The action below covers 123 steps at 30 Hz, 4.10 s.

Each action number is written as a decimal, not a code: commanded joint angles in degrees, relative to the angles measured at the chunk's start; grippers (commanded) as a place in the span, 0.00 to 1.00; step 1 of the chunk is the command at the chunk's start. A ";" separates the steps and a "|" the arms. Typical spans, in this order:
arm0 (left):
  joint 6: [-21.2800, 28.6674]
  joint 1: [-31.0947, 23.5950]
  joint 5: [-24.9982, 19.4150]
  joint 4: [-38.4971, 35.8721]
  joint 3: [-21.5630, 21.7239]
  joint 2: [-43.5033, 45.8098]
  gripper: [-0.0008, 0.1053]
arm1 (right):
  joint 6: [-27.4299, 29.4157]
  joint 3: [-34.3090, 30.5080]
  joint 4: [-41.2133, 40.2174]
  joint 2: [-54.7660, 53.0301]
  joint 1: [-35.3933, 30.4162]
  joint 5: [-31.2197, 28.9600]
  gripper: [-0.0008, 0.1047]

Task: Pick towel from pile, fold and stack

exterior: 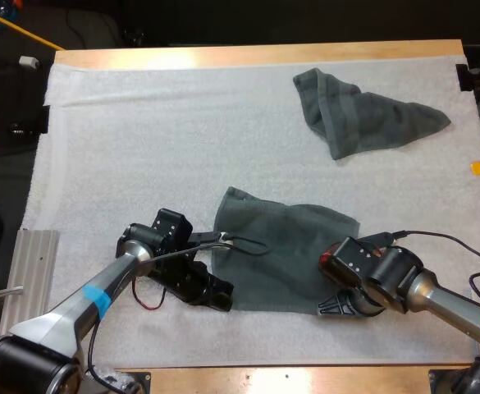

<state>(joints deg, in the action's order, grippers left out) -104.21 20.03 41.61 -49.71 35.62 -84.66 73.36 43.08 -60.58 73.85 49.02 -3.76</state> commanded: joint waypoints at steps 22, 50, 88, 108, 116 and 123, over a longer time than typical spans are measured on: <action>2.78 0.29 -5.54 -26.62 15.20 35.44 0.01 | -4.34 11.10 -4.61 -23.72 2.00 1.34 0.01; 9.39 -0.02 -13.99 -25.46 25.32 27.45 0.01 | -2.62 27.45 -12.78 -7.95 7.22 -15.57 0.01; 4.45 -6.06 -25.57 10.67 25.32 -0.92 0.67 | -1.25 27.45 15.05 17.57 -19.79 -3.68 0.66; 7.31 -7.06 -23.32 -10.56 25.32 8.43 0.52 | 4.03 27.45 -3.43 4.25 -13.52 -8.48 0.58; 7.31 -7.06 -22.84 -16.44 24.52 19.08 0.52 | 0.36 27.45 -10.62 -0.40 -3.51 -13.44 0.58; 5.01 -7.06 -22.56 -16.88 17.18 30.45 0.52 | -5.12 25.88 -16.48 -4.81 3.84 -16.29 0.58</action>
<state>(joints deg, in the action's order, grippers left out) -98.83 12.70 18.69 -66.21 53.08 -54.63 69.47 69.20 -75.82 69.87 52.51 -19.18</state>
